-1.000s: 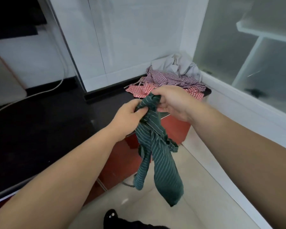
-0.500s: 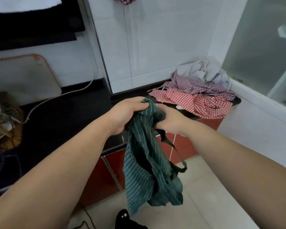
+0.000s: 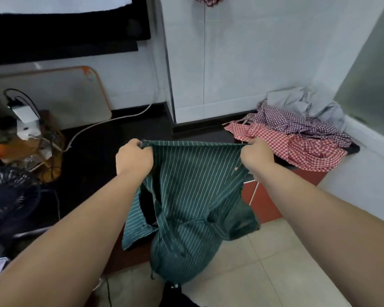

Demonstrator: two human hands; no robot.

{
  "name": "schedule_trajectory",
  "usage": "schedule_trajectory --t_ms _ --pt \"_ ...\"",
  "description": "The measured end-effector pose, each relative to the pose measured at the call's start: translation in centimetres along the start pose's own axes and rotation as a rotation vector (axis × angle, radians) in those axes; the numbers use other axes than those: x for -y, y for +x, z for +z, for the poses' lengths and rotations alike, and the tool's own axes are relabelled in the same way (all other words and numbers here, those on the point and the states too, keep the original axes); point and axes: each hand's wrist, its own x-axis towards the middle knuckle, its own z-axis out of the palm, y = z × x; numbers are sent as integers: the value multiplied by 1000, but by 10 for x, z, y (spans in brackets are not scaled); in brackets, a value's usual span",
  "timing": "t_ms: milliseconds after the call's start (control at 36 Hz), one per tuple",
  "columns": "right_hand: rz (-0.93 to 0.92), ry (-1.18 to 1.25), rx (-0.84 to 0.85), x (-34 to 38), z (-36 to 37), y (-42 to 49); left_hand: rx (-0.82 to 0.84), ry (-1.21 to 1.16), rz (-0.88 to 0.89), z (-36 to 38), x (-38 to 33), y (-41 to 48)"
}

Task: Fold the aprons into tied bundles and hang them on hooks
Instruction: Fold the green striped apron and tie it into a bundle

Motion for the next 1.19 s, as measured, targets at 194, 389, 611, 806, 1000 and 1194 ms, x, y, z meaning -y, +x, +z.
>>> schedule_trajectory --t_ms 194,389,611,806,1000,1194 --pt "165 105 42 10 -1 5 170 -491 -357 -3 -2 9" --pt "-34 599 258 44 -18 4 302 -1035 -319 -25 -10 18" --pt "-183 250 181 48 -14 2 251 -522 -63 -18 6 22" --pt "-92 540 161 61 -8 -3 268 -34 79 -25 0 15" --pt "-357 520 231 77 2 -17 223 -372 175 -39 2 13" --pt "-817 -449 -5 93 17 -11 233 719 427 -67 13 25"
